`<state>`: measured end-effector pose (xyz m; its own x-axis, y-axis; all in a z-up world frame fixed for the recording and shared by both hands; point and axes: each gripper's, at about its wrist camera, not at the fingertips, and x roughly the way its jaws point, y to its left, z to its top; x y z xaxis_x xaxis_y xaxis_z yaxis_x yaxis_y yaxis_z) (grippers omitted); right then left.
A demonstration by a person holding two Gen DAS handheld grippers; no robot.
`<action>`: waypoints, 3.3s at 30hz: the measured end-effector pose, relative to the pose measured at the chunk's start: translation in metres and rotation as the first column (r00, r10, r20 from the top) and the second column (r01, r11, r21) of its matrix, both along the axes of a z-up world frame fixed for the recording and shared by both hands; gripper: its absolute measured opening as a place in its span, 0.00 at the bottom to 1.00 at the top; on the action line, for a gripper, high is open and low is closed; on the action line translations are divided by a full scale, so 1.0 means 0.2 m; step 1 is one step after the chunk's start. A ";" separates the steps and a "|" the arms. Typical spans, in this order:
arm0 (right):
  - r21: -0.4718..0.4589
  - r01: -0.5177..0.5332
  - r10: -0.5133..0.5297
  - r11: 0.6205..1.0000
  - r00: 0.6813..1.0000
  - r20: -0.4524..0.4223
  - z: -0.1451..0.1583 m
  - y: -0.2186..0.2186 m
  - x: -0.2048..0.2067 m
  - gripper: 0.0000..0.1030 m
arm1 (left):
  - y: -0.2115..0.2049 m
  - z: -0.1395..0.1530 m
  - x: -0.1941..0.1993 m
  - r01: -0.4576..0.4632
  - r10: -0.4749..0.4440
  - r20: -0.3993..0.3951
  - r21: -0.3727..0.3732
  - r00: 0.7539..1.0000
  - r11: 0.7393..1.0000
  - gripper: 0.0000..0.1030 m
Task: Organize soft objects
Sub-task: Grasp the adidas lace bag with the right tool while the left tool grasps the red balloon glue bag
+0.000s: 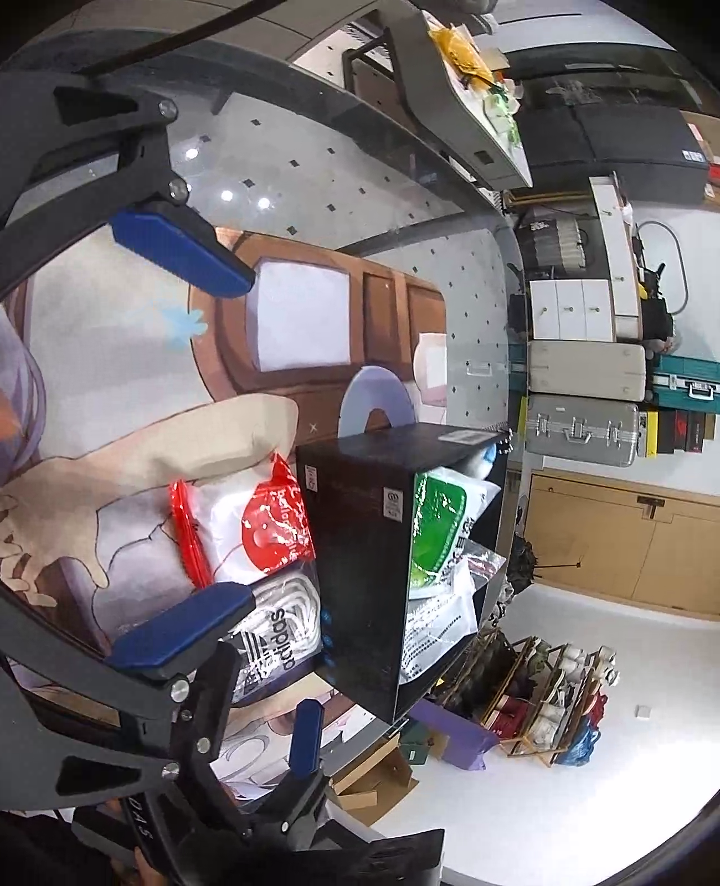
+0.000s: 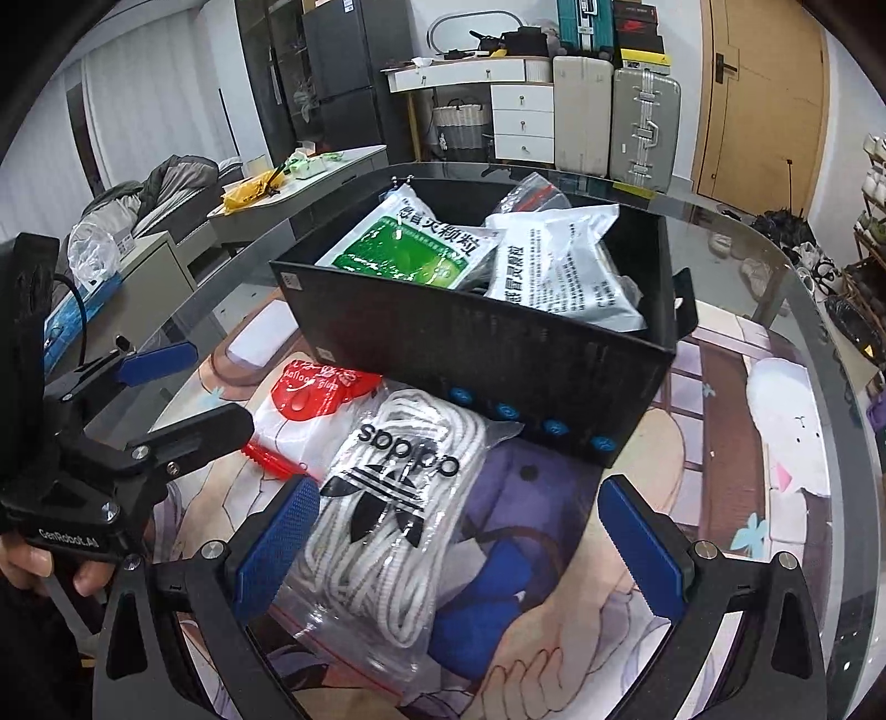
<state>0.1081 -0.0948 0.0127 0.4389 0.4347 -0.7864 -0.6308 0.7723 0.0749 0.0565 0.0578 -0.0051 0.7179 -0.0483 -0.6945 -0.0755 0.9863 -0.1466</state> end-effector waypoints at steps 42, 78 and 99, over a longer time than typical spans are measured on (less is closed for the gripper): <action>-0.046 -0.024 0.020 0.999 0.996 -0.084 -0.06 -0.04 -0.01 0.99 | -0.03 -0.04 -0.01 0.060 -0.060 -0.038 0.007 0.998 0.998 1.00; -0.125 -0.060 0.058 0.990 0.998 -0.012 -0.06 -0.16 -0.03 0.66 | -0.20 -0.05 0.14 0.092 -0.090 -0.115 0.014 0.989 0.996 1.00; -0.105 -0.125 0.125 0.987 0.992 -0.002 -0.01 -0.22 -0.10 0.46 | -0.24 -0.05 0.15 0.109 -0.101 -0.122 0.058 0.987 0.992 0.57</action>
